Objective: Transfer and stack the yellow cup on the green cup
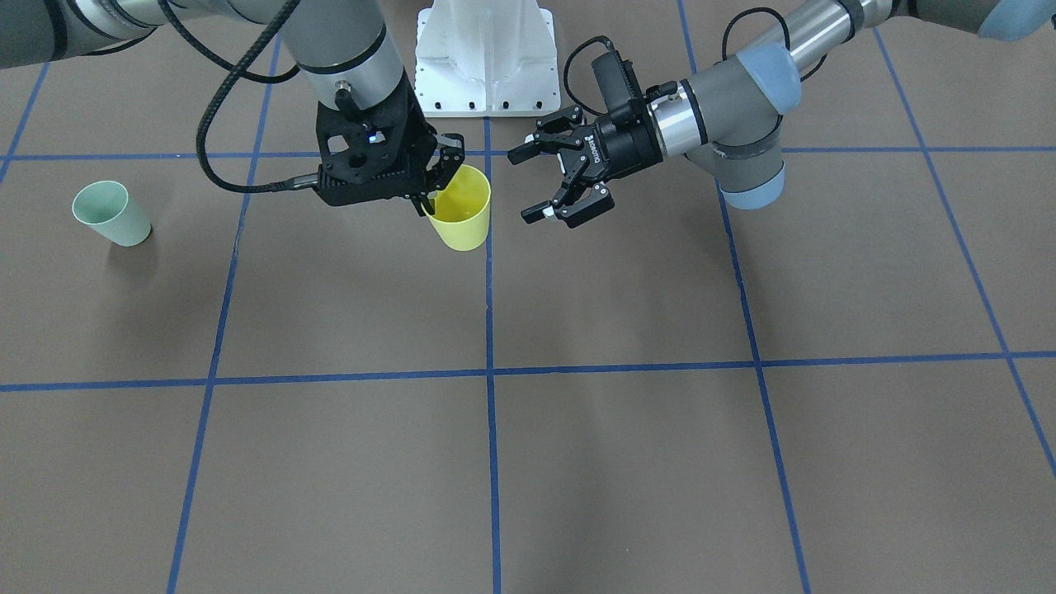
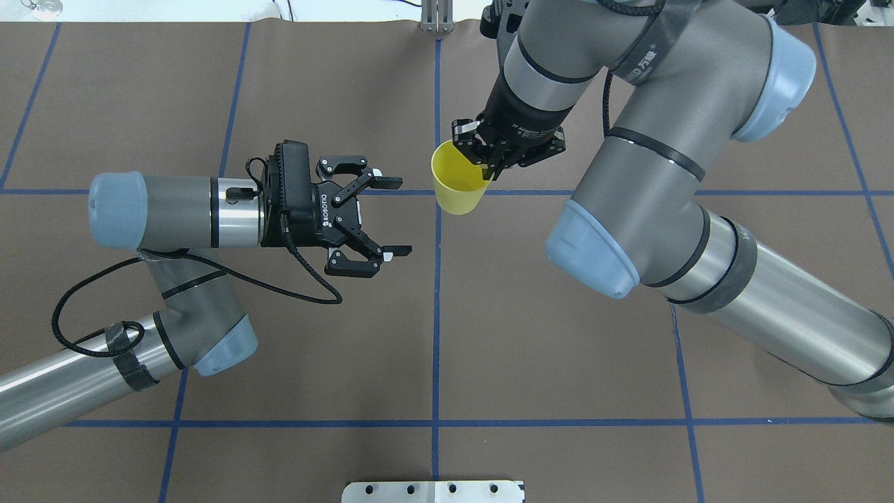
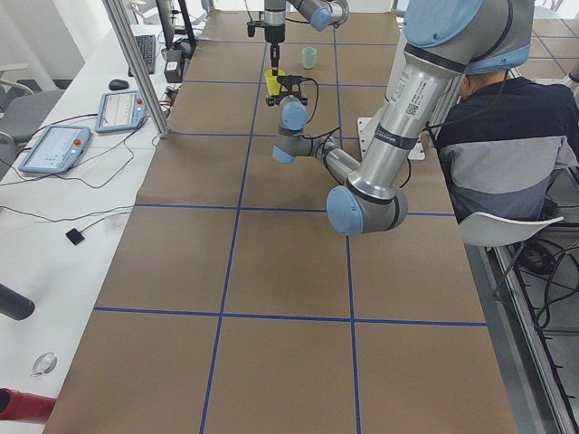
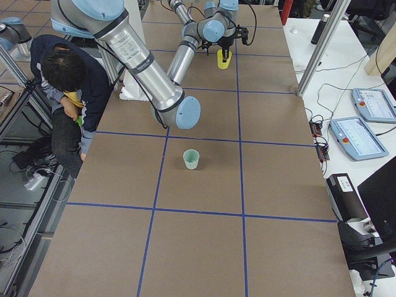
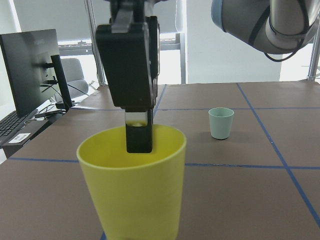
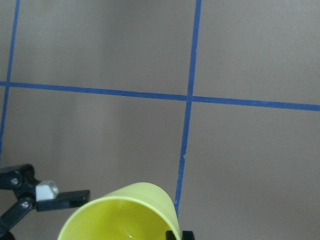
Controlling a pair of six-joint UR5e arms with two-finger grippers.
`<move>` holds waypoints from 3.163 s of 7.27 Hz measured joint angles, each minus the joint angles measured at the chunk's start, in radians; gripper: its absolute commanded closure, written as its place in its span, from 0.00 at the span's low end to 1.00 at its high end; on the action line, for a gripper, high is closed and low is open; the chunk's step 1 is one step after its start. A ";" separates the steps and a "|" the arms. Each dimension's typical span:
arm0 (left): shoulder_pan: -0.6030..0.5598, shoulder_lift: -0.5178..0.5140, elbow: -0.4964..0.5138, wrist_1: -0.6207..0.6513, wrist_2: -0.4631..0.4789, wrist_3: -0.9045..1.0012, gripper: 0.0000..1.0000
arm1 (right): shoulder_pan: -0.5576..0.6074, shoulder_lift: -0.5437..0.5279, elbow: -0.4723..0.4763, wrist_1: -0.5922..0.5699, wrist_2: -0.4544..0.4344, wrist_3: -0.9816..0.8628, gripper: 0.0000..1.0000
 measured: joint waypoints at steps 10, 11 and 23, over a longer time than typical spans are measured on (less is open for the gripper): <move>-0.519 0.247 -0.081 0.977 -0.193 0.006 0.00 | 0.289 -0.271 0.125 -0.015 0.015 -0.234 1.00; -0.584 0.284 -0.125 1.106 -0.216 0.019 0.00 | 0.300 -0.281 0.135 -0.015 0.019 -0.258 1.00; -0.886 0.529 -0.230 1.538 -0.226 0.416 0.00 | 0.415 -1.067 0.259 0.470 0.219 -0.702 1.00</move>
